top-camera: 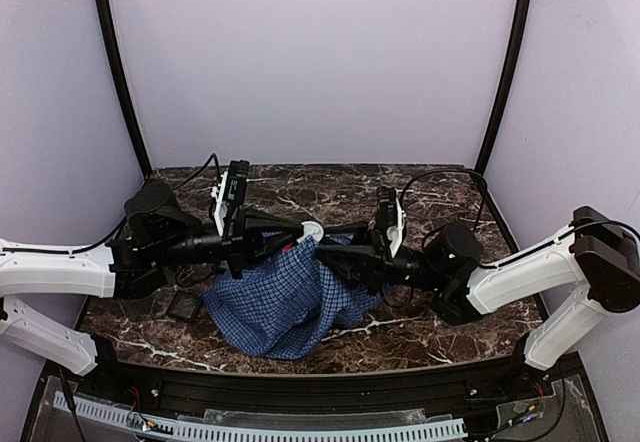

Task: Remove the brooch from the garment
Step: Pass from the left arm to the right

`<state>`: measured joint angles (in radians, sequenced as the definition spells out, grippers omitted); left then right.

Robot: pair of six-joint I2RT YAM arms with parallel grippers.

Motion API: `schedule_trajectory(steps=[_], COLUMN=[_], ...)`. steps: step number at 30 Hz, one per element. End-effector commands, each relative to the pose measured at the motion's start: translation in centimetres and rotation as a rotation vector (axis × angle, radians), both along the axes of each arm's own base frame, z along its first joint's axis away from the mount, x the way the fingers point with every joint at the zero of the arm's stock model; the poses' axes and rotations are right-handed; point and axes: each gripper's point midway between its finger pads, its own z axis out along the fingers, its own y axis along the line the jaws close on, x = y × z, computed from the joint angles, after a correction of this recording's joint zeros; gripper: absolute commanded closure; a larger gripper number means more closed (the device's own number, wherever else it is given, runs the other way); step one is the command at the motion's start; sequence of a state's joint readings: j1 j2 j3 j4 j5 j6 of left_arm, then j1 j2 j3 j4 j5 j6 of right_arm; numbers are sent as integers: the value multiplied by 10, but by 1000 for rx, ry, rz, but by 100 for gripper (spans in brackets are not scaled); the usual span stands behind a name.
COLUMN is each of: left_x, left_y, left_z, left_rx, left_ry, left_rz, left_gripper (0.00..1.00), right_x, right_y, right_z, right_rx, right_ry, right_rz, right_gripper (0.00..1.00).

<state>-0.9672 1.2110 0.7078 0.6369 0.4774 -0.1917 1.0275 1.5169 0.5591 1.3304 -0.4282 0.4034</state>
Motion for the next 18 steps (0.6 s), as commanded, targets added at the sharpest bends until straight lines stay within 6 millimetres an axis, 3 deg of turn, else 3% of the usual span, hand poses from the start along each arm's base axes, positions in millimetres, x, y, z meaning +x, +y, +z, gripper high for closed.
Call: schedule_trajectory(steps=[1, 18], left_x=[-6, -7], left_y=[2, 2], left_z=[23, 23], left_rx=[-63, -63], left_ry=[-43, -44], left_rz=[-22, -27], left_gripper=[99, 99], right_x=[-18, -20], right_y=[-16, -10], right_z=[56, 61], right_rx=[217, 254], right_ry=[-138, -139], right_rz=[28, 77], right_gripper=[56, 60])
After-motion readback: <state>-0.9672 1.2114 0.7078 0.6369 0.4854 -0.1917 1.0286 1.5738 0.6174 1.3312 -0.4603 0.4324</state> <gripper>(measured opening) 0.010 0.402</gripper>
